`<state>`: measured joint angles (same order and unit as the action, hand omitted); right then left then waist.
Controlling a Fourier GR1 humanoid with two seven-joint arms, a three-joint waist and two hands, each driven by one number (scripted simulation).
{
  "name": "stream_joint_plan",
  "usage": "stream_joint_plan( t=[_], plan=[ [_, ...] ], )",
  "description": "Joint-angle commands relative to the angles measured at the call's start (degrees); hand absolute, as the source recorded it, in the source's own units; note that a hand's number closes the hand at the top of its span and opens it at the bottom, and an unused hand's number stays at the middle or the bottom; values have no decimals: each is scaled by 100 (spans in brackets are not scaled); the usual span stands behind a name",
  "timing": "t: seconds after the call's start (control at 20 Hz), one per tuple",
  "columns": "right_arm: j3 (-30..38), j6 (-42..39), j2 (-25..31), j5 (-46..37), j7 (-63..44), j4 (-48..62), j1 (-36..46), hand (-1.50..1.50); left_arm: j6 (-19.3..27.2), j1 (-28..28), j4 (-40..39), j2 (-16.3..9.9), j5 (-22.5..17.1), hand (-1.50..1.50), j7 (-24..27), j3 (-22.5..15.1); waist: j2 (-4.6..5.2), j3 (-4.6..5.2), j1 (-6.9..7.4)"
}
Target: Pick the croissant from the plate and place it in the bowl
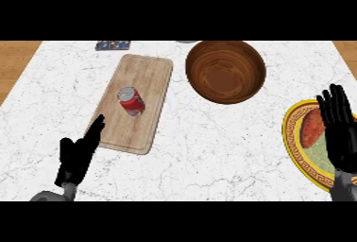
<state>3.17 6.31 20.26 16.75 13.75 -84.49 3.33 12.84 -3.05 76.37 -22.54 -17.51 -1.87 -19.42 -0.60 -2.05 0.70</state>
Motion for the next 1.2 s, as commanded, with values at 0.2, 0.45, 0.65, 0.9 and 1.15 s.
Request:
stream_joint_plan(
  t=[0.2,0.45,0.65,0.9,1.15],
  plan=[
    [1376,-26,961,952,-1335,941,428,-150,-74,-459,1191,-69,-587,0,493,894,35,204,43],
    [1516,1552,1600,-512,-1871,2161,-101,-150,-317,-532,1231,-3,-905,0,612,1075,128,212,46],
    [1486,1554,2057,-1029,-1306,2935,449,-150,-563,-478,1425,-117,-1167,0,508,1332,90,197,61],
    [773,643,3126,-1648,-2421,3258,941,-150,-606,-524,1385,-64,-1201,0,425,1391,91,209,87],
    [-132,-1518,3734,-1753,-3473,3525,1095,-150,-659,-594,1312,-22,-1096,0,537,1293,157,227,261]
  ],
)
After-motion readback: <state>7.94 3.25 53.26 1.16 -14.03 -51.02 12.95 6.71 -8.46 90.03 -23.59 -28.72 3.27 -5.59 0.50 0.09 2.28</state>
